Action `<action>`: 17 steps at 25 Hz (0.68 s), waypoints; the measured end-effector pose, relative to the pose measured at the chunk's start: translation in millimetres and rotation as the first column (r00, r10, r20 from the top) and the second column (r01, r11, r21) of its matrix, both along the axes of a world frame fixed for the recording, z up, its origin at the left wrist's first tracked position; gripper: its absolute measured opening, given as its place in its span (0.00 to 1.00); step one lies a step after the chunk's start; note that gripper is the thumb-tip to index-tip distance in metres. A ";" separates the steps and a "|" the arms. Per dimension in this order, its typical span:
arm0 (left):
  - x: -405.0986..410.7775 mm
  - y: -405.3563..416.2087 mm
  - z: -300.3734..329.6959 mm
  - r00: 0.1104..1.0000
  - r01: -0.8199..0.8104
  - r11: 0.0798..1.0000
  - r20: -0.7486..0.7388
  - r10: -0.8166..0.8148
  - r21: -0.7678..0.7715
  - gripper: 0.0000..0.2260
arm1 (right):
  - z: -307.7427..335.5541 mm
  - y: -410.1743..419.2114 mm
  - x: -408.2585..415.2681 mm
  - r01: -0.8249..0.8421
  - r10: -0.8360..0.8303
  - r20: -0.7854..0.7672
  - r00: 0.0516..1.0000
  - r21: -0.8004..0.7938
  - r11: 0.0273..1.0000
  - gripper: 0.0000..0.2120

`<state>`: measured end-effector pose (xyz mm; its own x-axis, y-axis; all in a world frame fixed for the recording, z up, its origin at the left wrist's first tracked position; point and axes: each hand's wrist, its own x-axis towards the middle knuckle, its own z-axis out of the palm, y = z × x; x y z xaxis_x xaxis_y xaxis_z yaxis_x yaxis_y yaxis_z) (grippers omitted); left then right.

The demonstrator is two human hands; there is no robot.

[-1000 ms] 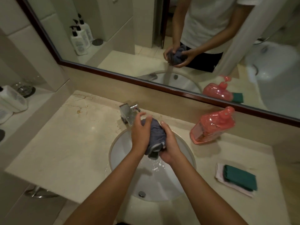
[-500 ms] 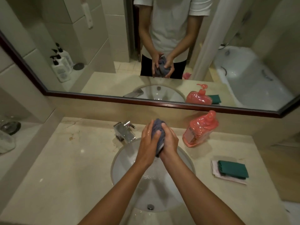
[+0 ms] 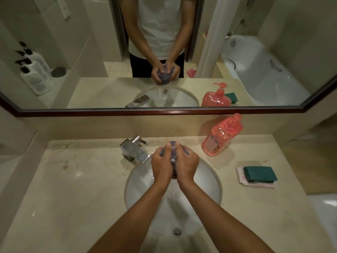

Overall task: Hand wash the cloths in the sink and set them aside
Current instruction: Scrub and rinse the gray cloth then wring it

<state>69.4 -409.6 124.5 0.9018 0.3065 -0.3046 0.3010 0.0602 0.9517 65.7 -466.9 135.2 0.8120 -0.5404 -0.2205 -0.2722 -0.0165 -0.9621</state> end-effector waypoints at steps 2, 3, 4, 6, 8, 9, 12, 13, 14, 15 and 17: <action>2.7 2.4 -9.6 0.998 0.013 1.000 -0.063 -0.013 -0.009 0.18 | -6.8 -1.9 1.2 -0.030 0.031 0.019 0.999 -0.062 0.998 0.10; 3.6 2.5 -13.2 0.996 0.022 1.000 -0.085 -0.024 -0.022 0.18 | -10.5 -3.7 2.1 -0.044 0.046 0.028 0.999 -0.091 0.995 0.11; 4.1 2.4 -16.4 0.994 0.033 0.999 -0.102 -0.037 -0.034 0.19 | -14.8 -5.5 2.7 -0.053 0.058 0.036 0.998 -0.125 0.991 0.11; 5.3 2.1 -20.5 0.989 0.058 0.997 -0.134 -0.064 -0.049 0.19 | -22.4 -9.8 2.2 -0.066 0.082 0.075 0.994 -0.194 0.979 0.13; 6.7 1.0 -23.0 0.975 0.077 0.994 -0.204 -0.092 -0.081 0.20 | -28.0 -14.0 0.4 -0.092 0.135 0.149 0.980 -0.265 0.960 0.13; 7.6 -0.1 -23.1 0.961 0.077 0.990 -0.255 -0.105 -0.116 0.21 | -30.0 -16.9 0.7 -0.111 0.179 0.189 0.966 -0.324 0.939 0.14; 11.8 -2.4 -17.1 0.918 0.058 0.958 -0.361 -0.162 -0.282 0.24 | -34.9 -29.6 6.3 -0.147 0.298 0.252 0.921 -0.483 0.863 0.18; 14.2 -3.0 -14.0 0.899 0.089 0.941 -0.381 -0.217 -0.327 0.26 | -36.4 -34.2 8.0 -0.162 0.325 0.248 0.913 -0.511 0.844 0.20; 16.3 -4.2 -10.3 0.880 0.125 0.921 -0.388 -0.275 -0.370 0.28 | -37.8 -38.6 8.6 -0.178 0.346 0.232 0.909 -0.536 0.825 0.21; 18.1 -5.4 -6.7 0.867 0.137 0.898 -0.389 -0.312 -0.417 0.29 | -39.4 -42.3 8.3 -0.192 0.363 0.212 0.907 -0.559 0.807 0.22; 21.6 -7.2 0.9 0.866 0.099 0.841 -0.369 -0.336 -0.532 0.30 | -40.4 -45.6 5.8 -0.203 0.368 0.197 0.909 -0.562 0.802 0.23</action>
<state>91.0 -416.9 125.4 0.6627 -0.1746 -0.7282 0.7325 0.3534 0.5819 71.5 -512.5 94.8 0.9279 -0.2383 0.2868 0.1073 -0.5661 -0.8173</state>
